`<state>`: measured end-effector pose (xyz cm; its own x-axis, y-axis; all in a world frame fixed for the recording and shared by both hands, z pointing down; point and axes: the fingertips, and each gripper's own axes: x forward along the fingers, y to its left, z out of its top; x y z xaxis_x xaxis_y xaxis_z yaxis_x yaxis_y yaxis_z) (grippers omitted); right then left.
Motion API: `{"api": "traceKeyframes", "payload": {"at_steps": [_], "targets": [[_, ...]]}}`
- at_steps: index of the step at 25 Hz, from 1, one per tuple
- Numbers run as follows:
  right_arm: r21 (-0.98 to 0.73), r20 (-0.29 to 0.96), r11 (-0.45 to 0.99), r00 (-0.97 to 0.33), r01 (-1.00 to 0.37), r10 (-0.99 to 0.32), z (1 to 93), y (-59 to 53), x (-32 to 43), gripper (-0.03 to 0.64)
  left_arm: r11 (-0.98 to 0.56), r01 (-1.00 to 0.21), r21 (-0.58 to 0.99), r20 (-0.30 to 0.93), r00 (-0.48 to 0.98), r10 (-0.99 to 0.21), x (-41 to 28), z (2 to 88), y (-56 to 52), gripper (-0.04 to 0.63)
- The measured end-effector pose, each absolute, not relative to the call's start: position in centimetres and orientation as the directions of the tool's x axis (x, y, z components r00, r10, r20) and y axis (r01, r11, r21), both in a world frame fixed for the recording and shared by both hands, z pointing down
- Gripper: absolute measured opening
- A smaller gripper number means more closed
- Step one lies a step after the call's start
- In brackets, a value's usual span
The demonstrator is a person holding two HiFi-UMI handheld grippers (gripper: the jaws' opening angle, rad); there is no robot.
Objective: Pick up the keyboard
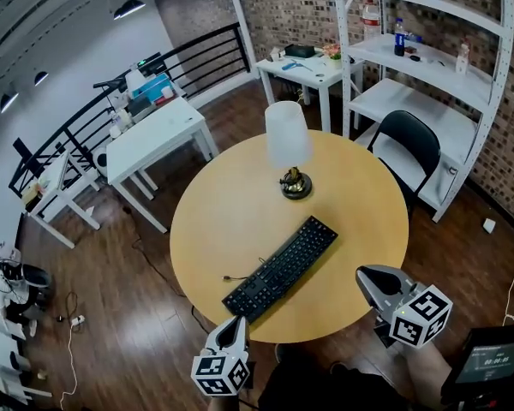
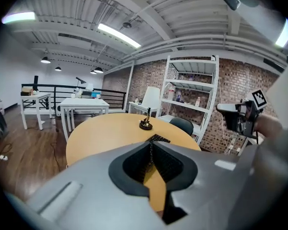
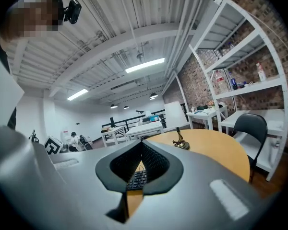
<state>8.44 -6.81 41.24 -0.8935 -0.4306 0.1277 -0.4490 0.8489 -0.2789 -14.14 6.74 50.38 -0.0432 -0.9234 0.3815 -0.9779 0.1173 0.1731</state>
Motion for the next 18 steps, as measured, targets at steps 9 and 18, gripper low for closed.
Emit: {"api": "traceKeyframes", "payload": {"at_steps": [9, 18], "targets": [[-0.33, 0.237, 0.755, -0.824, -0.567, -0.515, 46.6, -12.0, 1.0, 0.002, -0.132, -0.957, 0.259, 0.465, 0.243, -0.851, -21.3, 54.5, -1.9, 0.254], [-0.386, 0.363, 0.668, -0.77, -0.636, -0.524, 52.8, -14.4, -2.7, 0.002, -0.285, -0.902, 0.325, 0.576, 0.428, -0.696, -24.6, 60.1, -8.9, 0.337]]}}
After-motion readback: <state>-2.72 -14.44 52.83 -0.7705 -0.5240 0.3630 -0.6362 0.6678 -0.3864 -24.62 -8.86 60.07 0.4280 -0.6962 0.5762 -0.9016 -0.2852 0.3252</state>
